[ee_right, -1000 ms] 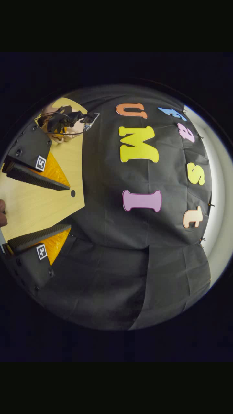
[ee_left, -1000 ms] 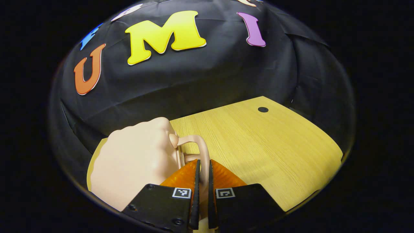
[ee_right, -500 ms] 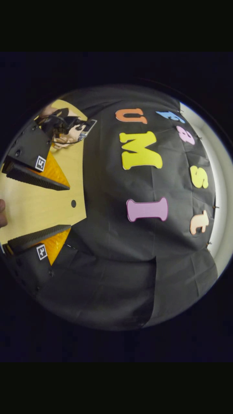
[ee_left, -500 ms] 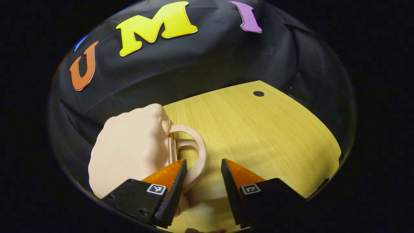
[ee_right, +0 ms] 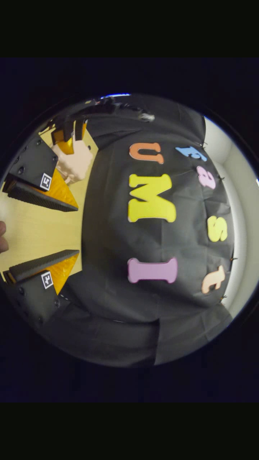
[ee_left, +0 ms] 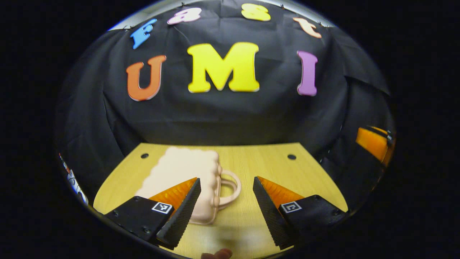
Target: First open the suitcase, pack the skin care products into it, and then close the suitcase.
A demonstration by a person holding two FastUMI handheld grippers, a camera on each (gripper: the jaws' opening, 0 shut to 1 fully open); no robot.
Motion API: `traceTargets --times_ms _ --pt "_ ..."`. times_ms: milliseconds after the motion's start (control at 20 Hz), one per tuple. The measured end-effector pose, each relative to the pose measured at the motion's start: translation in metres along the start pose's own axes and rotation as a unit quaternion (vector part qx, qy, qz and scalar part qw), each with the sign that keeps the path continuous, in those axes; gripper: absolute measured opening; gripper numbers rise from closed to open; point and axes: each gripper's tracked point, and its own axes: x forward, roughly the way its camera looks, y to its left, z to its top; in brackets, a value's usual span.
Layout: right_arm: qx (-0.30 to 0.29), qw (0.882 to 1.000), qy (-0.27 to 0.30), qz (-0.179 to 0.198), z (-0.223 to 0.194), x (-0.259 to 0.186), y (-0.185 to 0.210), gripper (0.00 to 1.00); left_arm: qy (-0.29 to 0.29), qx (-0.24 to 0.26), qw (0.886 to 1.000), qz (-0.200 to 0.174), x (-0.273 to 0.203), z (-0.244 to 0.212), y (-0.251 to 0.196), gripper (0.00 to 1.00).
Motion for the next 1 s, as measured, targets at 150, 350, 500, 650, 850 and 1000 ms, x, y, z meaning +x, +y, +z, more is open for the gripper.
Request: traceTargets --times_ms 150,350,500,650,850,1000 --pt "0.026 0.998 -0.053 -0.004 0.055 -0.006 0.028 0.64 -0.108 0.006 0.994 -0.001 -0.035 0.077 0.004 0.93" --pt "0.041 0.995 -0.091 -0.009 0.089 -0.022 0.053 0.65 -0.184 -0.026 0.982 -0.015 -0.063 0.139 0.016 0.93" --pt "0.031 0.995 -0.091 -0.02 0.086 -0.031 0.065 0.69 -0.192 -0.024 0.981 -0.012 -0.073 0.147 0.029 0.94" --pt "0.027 0.996 -0.083 -0.028 0.079 -0.034 0.078 0.72 -0.178 -0.026 0.984 -0.001 -0.069 0.134 0.045 0.94" --pt "0.022 0.995 -0.089 -0.031 0.084 -0.036 0.088 0.72 -0.173 -0.024 0.985 0.002 -0.068 0.128 0.055 0.94" --pt "0.02 0.996 -0.089 -0.024 0.085 -0.035 0.098 0.72 -0.169 -0.026 0.985 0.004 -0.07 0.124 0.059 0.94"
